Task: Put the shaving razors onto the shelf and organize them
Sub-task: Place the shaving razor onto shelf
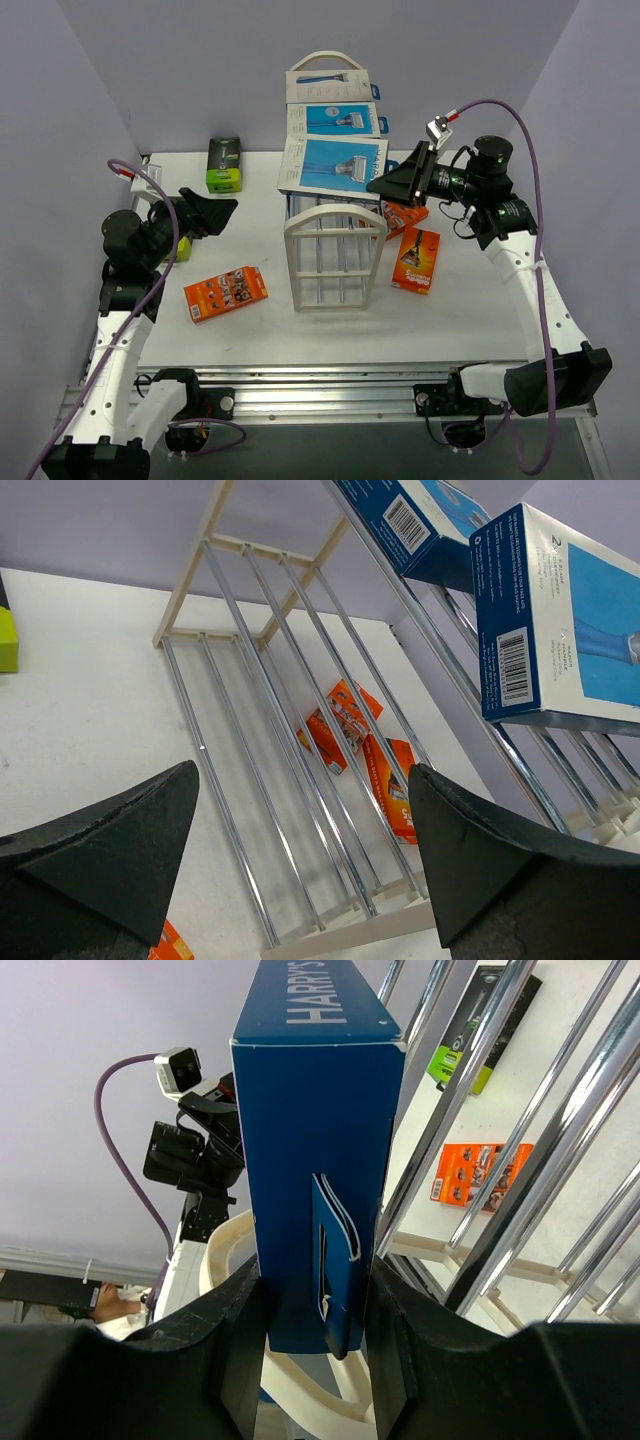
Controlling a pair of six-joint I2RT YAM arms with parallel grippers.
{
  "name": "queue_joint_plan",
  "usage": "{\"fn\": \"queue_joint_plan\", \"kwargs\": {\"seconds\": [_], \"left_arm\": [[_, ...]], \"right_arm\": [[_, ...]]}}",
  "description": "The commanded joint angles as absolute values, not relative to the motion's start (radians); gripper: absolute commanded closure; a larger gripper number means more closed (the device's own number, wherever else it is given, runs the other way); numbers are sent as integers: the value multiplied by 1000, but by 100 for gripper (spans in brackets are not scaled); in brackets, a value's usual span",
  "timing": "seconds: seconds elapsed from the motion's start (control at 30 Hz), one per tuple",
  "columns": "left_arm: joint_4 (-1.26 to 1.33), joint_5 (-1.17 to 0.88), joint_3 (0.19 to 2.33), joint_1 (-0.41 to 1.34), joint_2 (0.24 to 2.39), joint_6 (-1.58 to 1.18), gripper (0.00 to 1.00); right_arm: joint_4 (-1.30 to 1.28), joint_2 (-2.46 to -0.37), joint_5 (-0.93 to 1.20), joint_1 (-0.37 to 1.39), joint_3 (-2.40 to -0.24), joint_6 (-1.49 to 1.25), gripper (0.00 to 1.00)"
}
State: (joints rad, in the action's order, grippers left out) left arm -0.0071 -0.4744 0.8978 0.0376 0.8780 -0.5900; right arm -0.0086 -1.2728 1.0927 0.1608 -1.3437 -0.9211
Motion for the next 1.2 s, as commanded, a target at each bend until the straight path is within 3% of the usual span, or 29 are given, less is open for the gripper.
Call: {"fn": "queue_joint_plan", "kwargs": {"seconds": [0.0,0.03,0.07,0.23,1.17], "left_arm": [[2,-460,904,41,862,-572,6],[2,-460,904,41,862,-572,6],[2,-460,904,41,862,-572,6],[2,-460,904,40,862,-571,6],[2,-462,904,40,861,-569,6]], "right_arm": [[31,-1267,1124,146,-1335,-917,74],[32,-1269,1123,141,-1335,-922,63],[35,-1270,1123,140,-1335,-923,59],[43,-1273,1126,130,-1344,-925,48],[-120,-1289,1072,107,-1448,-786,40]]}}
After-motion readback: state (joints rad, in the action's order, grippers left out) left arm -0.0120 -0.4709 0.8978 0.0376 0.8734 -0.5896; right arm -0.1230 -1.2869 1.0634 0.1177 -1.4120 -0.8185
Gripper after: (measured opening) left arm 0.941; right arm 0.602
